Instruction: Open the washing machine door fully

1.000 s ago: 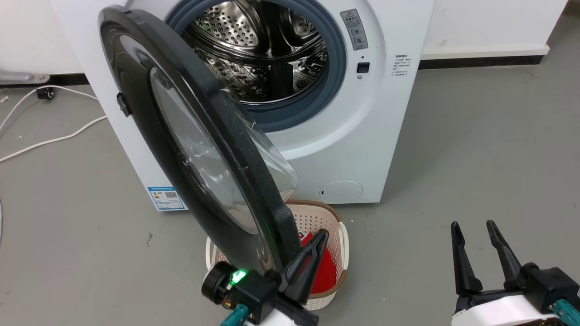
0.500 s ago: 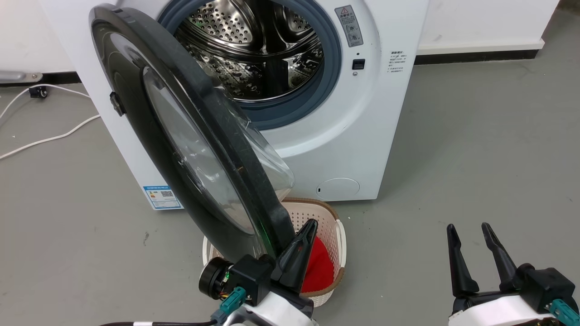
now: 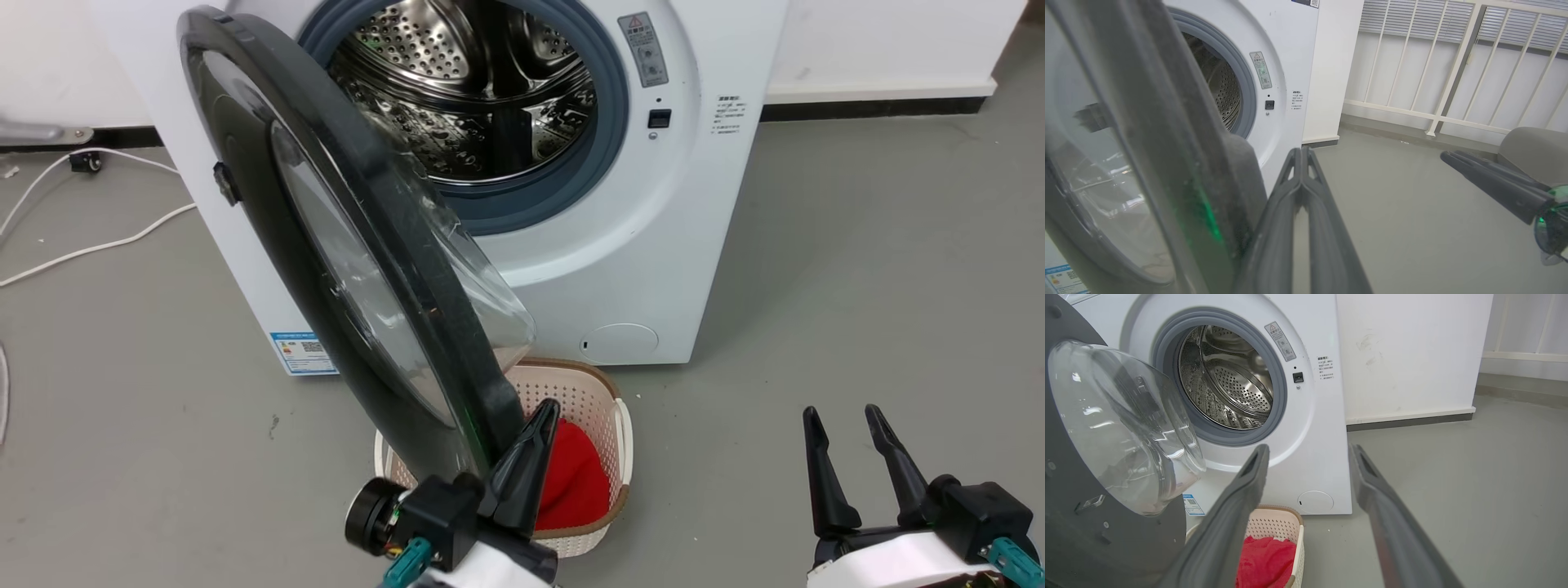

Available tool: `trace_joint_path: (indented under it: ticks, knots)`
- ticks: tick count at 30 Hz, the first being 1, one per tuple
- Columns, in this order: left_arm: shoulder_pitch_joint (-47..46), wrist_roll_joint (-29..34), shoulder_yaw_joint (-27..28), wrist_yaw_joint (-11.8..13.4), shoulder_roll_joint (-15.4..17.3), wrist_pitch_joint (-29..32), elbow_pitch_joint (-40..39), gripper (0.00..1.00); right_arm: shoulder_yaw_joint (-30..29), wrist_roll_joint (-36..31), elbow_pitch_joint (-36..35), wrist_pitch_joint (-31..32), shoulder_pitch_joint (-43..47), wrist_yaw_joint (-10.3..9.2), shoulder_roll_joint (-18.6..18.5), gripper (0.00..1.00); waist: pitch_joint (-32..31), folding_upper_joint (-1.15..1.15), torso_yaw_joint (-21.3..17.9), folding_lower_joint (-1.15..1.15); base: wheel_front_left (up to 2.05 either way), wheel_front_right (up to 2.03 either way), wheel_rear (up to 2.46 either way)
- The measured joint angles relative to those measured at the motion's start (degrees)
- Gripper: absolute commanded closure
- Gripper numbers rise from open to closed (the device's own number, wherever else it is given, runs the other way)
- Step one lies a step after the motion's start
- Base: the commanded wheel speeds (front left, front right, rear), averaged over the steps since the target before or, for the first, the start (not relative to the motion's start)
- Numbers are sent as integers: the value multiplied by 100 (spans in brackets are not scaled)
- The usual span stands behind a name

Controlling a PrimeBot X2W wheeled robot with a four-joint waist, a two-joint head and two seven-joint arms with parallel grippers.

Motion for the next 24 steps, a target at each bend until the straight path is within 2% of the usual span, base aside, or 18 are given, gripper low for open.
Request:
trace_joint_path:
  ticks: [2,3,14,24]
  knots:
    - [83,34,34,23,-2,-1,-77,100,-8,0,0,13,5,1,1,0,-4,0,27,0,0,0,0]
    - [449,167,175,79,16,-18,-353,100,9,0,-33,57,4,1,2,0,-25,0,167,0,0,0,0]
    - [1272,313,474,288,97,-16,-989,100,-13,-9,-125,124,91,1,0,0,-73,0,767,0,0,0,0]
    - [1679,342,1067,531,313,-13,-1194,100,-20,-27,-246,235,128,0,2,0,-94,0,1466,0,0,0,0]
